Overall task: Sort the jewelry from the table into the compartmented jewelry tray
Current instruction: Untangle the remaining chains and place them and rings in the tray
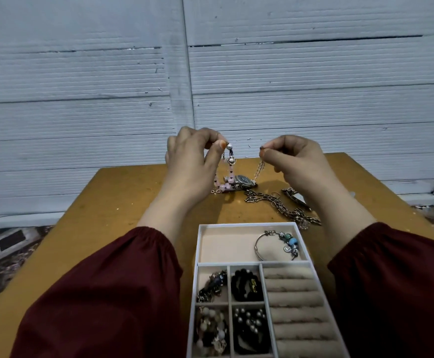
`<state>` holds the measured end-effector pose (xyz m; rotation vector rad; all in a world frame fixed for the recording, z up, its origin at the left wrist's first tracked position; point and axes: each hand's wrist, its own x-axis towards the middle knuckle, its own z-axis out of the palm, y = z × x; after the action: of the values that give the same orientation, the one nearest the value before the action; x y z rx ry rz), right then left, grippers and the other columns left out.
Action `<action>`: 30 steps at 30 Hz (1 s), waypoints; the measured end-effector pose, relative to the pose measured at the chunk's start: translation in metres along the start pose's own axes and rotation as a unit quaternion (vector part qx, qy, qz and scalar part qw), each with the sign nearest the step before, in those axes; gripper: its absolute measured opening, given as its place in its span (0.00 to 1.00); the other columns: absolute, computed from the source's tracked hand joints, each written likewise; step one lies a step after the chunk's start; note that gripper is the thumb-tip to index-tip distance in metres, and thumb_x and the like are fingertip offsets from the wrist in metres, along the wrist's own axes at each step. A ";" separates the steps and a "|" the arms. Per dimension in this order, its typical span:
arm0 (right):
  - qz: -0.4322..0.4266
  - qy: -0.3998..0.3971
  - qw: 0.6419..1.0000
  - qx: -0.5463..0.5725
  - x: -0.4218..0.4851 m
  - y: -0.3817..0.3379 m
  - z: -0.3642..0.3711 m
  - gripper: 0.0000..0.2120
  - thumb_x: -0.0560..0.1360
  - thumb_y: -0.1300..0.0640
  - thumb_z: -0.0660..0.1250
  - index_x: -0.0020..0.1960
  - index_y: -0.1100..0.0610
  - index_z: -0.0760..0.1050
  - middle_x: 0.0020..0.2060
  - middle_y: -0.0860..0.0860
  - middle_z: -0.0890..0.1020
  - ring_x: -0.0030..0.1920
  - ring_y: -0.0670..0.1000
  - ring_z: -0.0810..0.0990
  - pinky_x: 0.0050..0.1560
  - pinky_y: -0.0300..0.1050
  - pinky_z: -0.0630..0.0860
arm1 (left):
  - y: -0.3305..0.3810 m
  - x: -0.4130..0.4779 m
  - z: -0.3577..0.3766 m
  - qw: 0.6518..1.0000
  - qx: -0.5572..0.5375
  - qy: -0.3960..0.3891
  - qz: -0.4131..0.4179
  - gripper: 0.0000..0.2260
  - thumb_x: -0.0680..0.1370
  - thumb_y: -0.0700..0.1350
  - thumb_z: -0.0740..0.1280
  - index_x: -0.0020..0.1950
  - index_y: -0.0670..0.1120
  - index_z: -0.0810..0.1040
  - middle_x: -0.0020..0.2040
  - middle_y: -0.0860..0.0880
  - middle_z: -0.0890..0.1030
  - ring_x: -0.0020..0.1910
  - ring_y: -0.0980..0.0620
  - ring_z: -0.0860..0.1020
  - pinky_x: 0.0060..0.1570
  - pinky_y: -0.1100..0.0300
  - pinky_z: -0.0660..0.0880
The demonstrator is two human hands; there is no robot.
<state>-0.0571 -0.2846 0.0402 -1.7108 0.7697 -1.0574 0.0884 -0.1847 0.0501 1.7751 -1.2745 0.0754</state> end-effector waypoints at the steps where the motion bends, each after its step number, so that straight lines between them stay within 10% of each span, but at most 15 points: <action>1: -0.001 0.000 1.000 0.001 -0.005 -0.004 -0.002 0.02 0.72 0.62 0.71 0.42 0.59 0.79 0.33 0.49 0.77 0.27 0.37 0.72 0.30 0.28 0.68 | 0.005 -0.003 -0.006 1.000 -0.003 0.002 0.001 0.05 0.80 0.49 0.60 0.48 0.58 0.74 0.50 0.51 0.70 0.60 0.47 0.65 0.63 0.50 0.64; 26: 0.001 -0.004 0.998 0.062 -0.166 -0.057 -0.012 0.05 0.71 0.60 0.73 0.38 0.54 0.80 0.36 0.51 0.81 0.38 0.49 0.74 0.41 0.41 0.73 | 0.070 -0.142 -0.078 0.995 -0.067 0.059 -0.049 0.05 0.79 0.48 0.62 0.48 0.57 0.75 0.47 0.55 0.70 0.57 0.50 0.67 0.48 0.65 0.60; 30: 0.002 -0.021 0.998 0.058 -0.178 -0.056 -0.005 0.05 0.72 0.61 0.72 0.38 0.56 0.80 0.30 0.41 0.79 0.29 0.39 0.71 0.33 0.30 0.69 | 0.067 -0.156 -0.080 0.994 -0.080 0.047 -0.062 0.06 0.79 0.47 0.62 0.47 0.59 0.75 0.47 0.57 0.71 0.57 0.51 0.67 0.49 0.63 0.61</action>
<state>-0.1358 -0.1153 0.0384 -1.6273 0.6724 -1.0394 -0.0009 -0.0204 0.0570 1.6879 -1.0721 -0.0132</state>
